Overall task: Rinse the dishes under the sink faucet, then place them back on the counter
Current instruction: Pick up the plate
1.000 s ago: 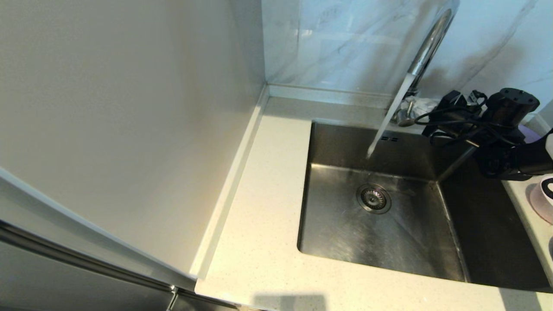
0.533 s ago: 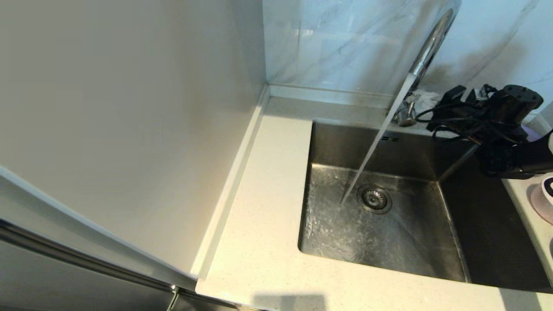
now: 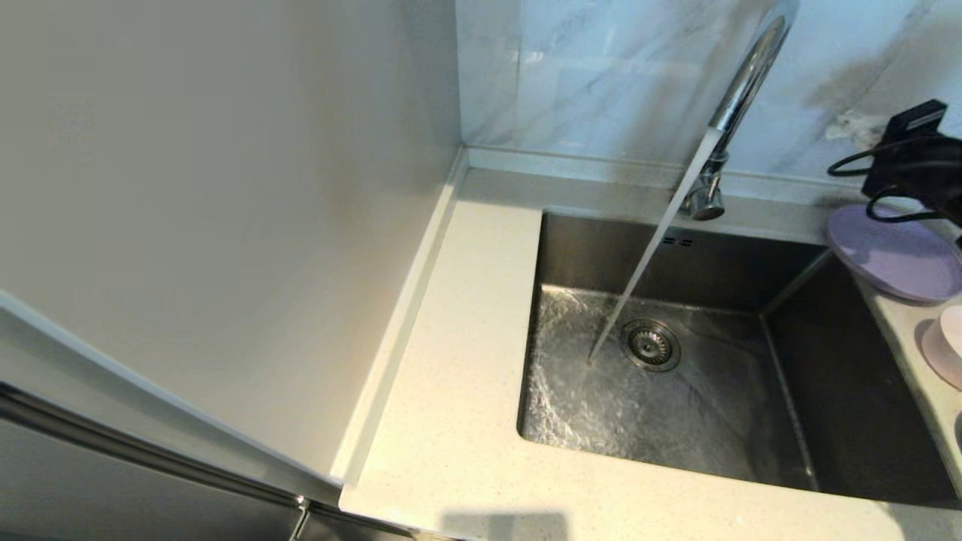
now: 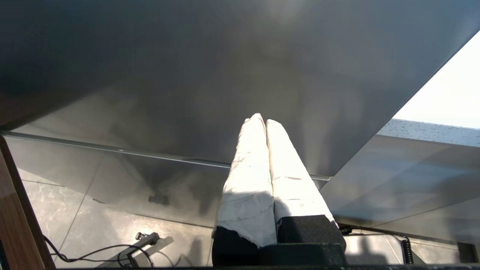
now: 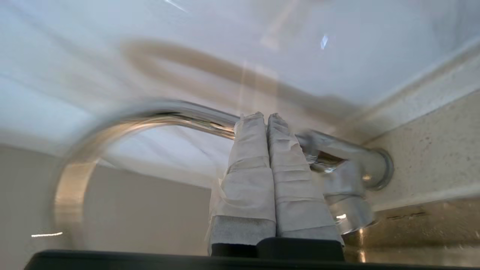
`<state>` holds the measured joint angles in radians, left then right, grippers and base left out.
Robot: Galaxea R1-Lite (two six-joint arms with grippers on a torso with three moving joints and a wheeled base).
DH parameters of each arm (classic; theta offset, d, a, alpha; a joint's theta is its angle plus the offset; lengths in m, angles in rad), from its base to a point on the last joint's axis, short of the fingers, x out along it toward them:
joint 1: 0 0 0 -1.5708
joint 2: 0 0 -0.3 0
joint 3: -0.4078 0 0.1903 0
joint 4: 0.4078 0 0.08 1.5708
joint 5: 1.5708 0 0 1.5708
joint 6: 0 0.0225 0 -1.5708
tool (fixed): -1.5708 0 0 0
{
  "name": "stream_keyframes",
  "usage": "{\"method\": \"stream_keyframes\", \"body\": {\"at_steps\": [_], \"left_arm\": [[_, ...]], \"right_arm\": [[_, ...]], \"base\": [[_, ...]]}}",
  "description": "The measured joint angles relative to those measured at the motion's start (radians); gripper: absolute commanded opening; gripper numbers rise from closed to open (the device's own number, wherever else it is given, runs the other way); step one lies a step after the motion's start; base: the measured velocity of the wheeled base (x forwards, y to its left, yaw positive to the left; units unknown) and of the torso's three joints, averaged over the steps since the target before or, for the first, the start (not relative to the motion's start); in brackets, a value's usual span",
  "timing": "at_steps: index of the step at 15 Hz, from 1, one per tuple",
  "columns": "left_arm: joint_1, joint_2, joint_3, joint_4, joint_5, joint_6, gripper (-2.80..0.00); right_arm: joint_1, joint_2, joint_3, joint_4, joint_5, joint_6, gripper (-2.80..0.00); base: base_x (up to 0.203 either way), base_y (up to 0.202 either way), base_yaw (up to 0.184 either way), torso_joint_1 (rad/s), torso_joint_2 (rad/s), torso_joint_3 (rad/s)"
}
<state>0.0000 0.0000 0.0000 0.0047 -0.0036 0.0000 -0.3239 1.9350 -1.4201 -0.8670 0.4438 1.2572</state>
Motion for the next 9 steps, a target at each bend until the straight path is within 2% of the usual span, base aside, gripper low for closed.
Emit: {"method": "stream_keyframes", "body": {"at_steps": [2, 3, 6, 8, 9], "left_arm": [[0.000, 0.000, 0.000, 0.000, 0.000, 0.000, -2.80], [0.000, 0.000, 0.000, 0.000, 0.000, 0.000, -2.80], [0.000, 0.000, 0.000, 0.000, 0.000, 0.000, -2.80], [0.000, 0.000, 0.000, 0.000, 0.000, 0.000, -2.80], [0.000, 0.000, 0.000, 0.000, 0.000, 0.000, -2.80]], "right_arm": [[-0.029, -0.150, 0.003, 0.207, -0.005, -0.015, -2.80], [-0.039, -0.223, -0.014, 0.355, -0.014, -0.024, -2.80], [-0.050, -0.404, -0.141, 0.934, -0.086, -0.095, -2.80], [-0.054, -0.524, -0.186, 1.337, -0.200, -0.251, -2.80], [-0.055, -0.592, -0.190, 1.514, -0.251, -0.360, -2.80]], "base": [[0.000, 0.000, 0.000, 0.000, 0.00, 0.000], [0.000, 0.000, 0.000, 0.000, 0.00, 0.000], [0.000, 0.000, 0.000, 0.000, 0.00, 0.000], [0.000, 0.000, 0.000, 0.000, 0.00, 0.000], [0.000, 0.000, 0.000, 0.000, 0.00, 0.000]]}}
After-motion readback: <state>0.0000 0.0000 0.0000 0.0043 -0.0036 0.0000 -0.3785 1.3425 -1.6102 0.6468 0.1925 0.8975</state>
